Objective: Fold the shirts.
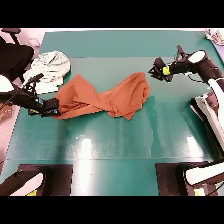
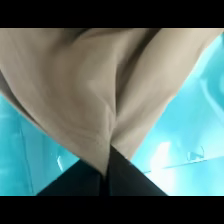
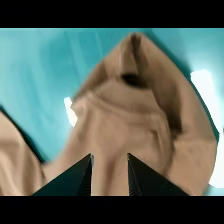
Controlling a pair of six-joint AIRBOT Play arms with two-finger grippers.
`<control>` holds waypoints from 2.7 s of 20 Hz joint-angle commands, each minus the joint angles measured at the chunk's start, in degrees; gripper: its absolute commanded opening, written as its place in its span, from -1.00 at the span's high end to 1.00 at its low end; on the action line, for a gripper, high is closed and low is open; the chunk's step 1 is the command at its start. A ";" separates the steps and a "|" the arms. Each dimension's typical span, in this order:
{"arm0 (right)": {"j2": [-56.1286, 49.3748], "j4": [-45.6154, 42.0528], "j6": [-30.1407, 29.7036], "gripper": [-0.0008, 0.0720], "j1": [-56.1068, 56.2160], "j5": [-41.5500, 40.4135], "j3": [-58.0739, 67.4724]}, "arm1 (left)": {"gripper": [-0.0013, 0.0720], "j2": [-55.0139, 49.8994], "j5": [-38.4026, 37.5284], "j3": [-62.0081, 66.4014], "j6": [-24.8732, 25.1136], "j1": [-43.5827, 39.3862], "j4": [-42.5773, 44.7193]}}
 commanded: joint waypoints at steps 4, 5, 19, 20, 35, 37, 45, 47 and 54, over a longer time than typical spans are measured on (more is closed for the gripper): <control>7.65 -7.08 -12.66 -0.47 1.25 11.23 -8.28 | 0.88 0.00 -1.07 -0.11 1.60 0.00 0.00; 9.20 -10.49 -12.66 -0.48 1.99 10.27 -11.34 | 0.88 0.00 -1.09 -0.11 1.60 0.00 -0.02; 18.10 -9.51 -14.58 -0.47 15.43 -12.85 -27.28 | -0.96 -0.02 11.34 -0.09 1.55 0.00 -1.49; 18.10 -10.51 -14.51 -0.47 14.67 -12.39 -27.04 | -0.96 -0.02 12.41 -0.09 1.55 0.00 -1.62; 17.77 -5.53 -15.50 -0.45 16.46 -23.04 -34.97 | -0.96 -0.09 12.35 -0.09 1.55 0.00 -1.75; 15.61 -5.55 -15.45 -0.26 19.23 -25.27 -34.73 | -0.96 -0.09 12.33 -0.09 1.42 0.00 -1.77; 18.86 -4.20 -15.43 0.93 24.22 -20.96 -11.87 | -0.91 -0.09 10.32 -0.09 1.49 0.00 -1.68; 17.86 -4.11 -15.13 0.93 23.45 -22.21 -3.13 | -0.91 -0.09 10.27 -0.09 1.53 0.00 -1.73; -6.64 -4.02 -4.61 0.92 18.53 -26.53 17.31 | -0.91 -0.09 7.39 -0.11 1.55 0.00 -1.73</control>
